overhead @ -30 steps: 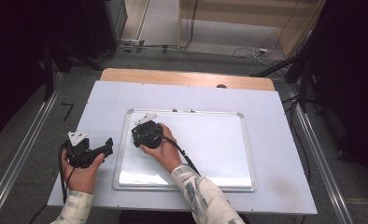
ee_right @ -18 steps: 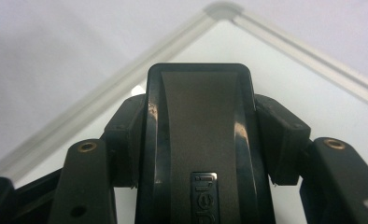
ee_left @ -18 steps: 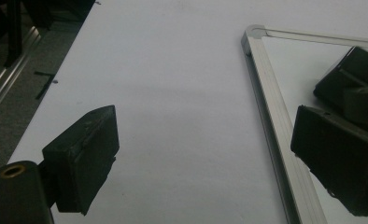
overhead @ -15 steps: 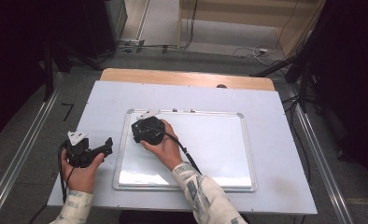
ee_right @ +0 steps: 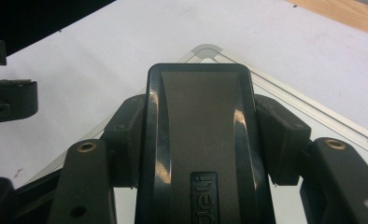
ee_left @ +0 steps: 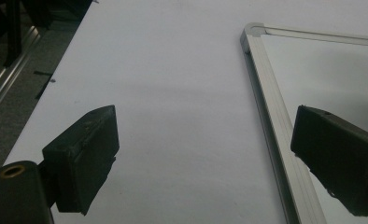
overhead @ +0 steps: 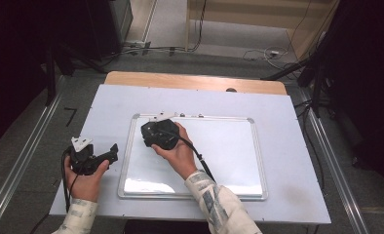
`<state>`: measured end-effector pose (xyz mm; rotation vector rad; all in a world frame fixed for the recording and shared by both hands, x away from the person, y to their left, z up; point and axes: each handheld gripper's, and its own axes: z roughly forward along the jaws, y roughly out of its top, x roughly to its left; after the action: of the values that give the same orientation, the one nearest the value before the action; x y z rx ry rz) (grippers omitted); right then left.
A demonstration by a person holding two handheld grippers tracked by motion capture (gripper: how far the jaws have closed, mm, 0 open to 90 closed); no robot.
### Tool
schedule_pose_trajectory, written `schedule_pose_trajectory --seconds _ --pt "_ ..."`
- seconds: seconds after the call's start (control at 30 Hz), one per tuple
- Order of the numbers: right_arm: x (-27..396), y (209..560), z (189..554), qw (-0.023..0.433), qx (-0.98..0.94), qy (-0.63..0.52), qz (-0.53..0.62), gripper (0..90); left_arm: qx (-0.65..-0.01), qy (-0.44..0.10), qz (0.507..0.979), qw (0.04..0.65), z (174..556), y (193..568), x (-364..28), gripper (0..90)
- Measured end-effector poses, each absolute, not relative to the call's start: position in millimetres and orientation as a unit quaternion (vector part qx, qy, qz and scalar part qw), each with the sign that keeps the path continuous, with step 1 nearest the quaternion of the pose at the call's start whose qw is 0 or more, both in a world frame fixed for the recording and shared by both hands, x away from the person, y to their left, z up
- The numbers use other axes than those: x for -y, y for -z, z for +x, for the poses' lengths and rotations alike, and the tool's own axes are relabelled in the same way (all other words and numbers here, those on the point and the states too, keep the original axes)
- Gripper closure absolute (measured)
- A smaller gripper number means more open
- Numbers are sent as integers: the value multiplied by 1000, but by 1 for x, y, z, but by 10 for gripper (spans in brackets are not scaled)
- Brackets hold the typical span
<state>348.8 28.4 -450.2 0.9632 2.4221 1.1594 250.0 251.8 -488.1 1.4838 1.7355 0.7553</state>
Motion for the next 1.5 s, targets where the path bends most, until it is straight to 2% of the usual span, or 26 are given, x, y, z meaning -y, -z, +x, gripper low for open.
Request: schedule_pose_trajectory --seconds 0.9,1.5 --pt "-5 438 332 142 -832 -417 336 389 -672 -293 579 357 250 489 -250 85" --pt "23 444 331 148 -824 -413 358 388 -672 -293 579 357 250 489 -249 86"
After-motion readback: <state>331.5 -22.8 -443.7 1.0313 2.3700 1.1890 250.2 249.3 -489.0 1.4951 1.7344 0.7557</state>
